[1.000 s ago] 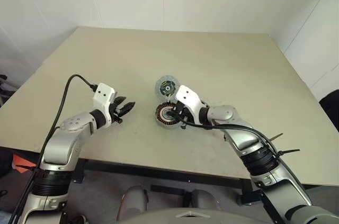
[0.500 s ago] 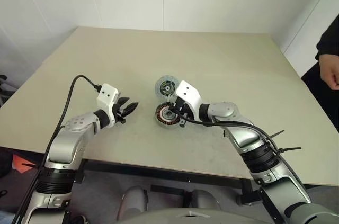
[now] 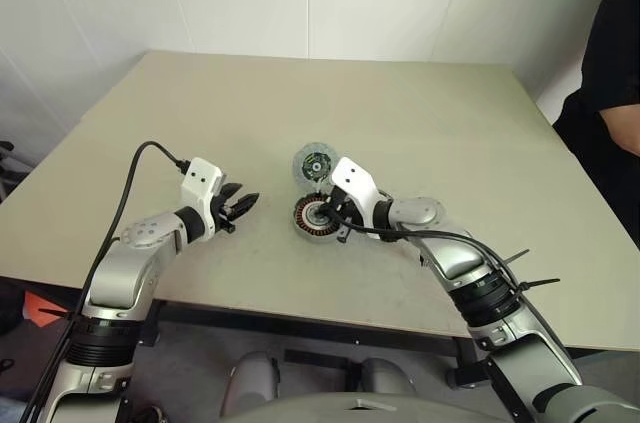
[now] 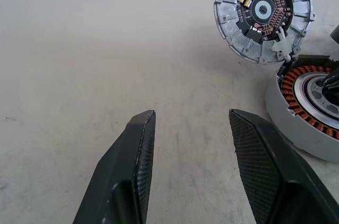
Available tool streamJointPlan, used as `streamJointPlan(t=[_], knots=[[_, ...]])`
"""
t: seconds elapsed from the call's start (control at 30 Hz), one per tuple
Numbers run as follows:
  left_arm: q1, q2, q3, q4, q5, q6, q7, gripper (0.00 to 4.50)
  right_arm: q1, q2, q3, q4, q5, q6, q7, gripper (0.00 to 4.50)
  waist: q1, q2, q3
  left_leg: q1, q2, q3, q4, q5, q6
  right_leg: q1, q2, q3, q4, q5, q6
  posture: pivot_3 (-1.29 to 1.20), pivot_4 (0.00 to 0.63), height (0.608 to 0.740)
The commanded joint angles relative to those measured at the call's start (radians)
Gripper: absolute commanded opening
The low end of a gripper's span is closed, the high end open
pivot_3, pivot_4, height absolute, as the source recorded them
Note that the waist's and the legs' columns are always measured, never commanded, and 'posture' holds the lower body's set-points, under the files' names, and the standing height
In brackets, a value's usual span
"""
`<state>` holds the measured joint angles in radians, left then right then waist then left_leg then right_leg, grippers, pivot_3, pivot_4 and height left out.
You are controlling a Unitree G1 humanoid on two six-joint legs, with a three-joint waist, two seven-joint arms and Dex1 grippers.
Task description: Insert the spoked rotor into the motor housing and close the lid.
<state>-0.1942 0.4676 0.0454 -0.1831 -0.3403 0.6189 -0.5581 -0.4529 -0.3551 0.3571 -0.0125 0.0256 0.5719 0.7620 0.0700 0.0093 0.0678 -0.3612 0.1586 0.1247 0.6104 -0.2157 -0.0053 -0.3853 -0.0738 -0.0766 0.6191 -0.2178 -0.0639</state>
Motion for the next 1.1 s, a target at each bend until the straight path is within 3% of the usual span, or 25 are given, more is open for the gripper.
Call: streamJointPlan(t=[0.03, 0.27, 0.5, 0.6, 0.77, 0.93, 1.1], knots=[[-0.018, 0.005, 0.016, -0.016, 0.001, -0.021, 0.003, 2.33, -0.020, -0.015, -0.034, -0.077, 0.028, -0.005, 0.016, 0.03, 0.000, 0.000, 0.000, 0.000, 0.000, 0.000, 0.000, 0.000, 0.000, 0.000, 0.000, 0.000, 0.000, 0.000, 0.000, 0.00, 0.000, 0.740], [-0.027, -0.004, 0.006, -0.006, 0.001, -0.024, 0.000, 2.33, -0.077, -0.043, -0.117, -0.115, 0.066, 0.026, 0.007, 0.03, 0.000, 0.000, 0.000, 0.000, 0.000, 0.000, 0.000, 0.000, 0.000, 0.000, 0.000, 0.000, 0.000, 0.000, 0.000, 0.00, 0.000, 0.740], [-0.043, -0.017, -0.006, 0.013, 0.005, -0.034, -0.007, 2.33, -0.091, -0.130, -0.250, 0.024, 0.070, 0.050, -0.044, 0.03, 0.004, 0.000, 0.000, 0.000, -0.001, 0.000, 0.000, 0.000, 0.000, 0.000, 0.000, 0.000, 0.000, 0.000, 0.000, 0.00, 0.000, 0.740], [-0.045, -0.022, -0.012, 0.020, 0.006, -0.039, -0.012, 2.33, -0.063, -0.212, -0.290, 0.061, 0.092, 0.028, 0.014, 0.66, 0.003, 0.000, 0.000, 0.000, -0.001, 0.000, 0.000, 0.000, 0.000, 0.000, 0.000, 0.000, 0.000, 0.000, 0.000, 0.00, 0.000, 0.740], [-0.059, -0.028, -0.022, 0.040, 0.009, -0.049, -0.020, 2.33, -0.014, -0.378, -0.299, 0.126, 0.057, -0.148, 0.119, 2.32, 0.007, 0.000, 0.000, -0.003, -0.001, 0.000, -0.001, 0.000, 0.000, 0.000, 0.000, 0.000, -0.001, 0.000, 0.000, 0.00, 0.000, 0.740], [-0.078, -0.030, -0.032, 0.060, 0.013, -0.056, -0.029, 2.33, 0.025, -0.453, -0.307, 0.122, 0.090, -0.247, 0.217, 2.32, 0.005, 0.000, 0.000, -0.003, 0.000, 0.001, 0.000, -0.002, 0.004, 0.000, 0.000, 0.000, -0.001, 0.000, 0.000, 0.00, 0.000, 0.740], [-0.089, -0.027, -0.037, 0.075, 0.015, -0.062, -0.040, 2.33, 0.081, -0.432, -0.285, 0.018, 0.128, -0.227, 0.259, 2.32, 0.007, 0.000, 0.000, -0.004, 0.000, 0.000, 0.000, -0.001, 0.008, 0.000, 0.000, 0.000, -0.001, 0.000, 0.000, 0.00, 0.000, 0.740]])
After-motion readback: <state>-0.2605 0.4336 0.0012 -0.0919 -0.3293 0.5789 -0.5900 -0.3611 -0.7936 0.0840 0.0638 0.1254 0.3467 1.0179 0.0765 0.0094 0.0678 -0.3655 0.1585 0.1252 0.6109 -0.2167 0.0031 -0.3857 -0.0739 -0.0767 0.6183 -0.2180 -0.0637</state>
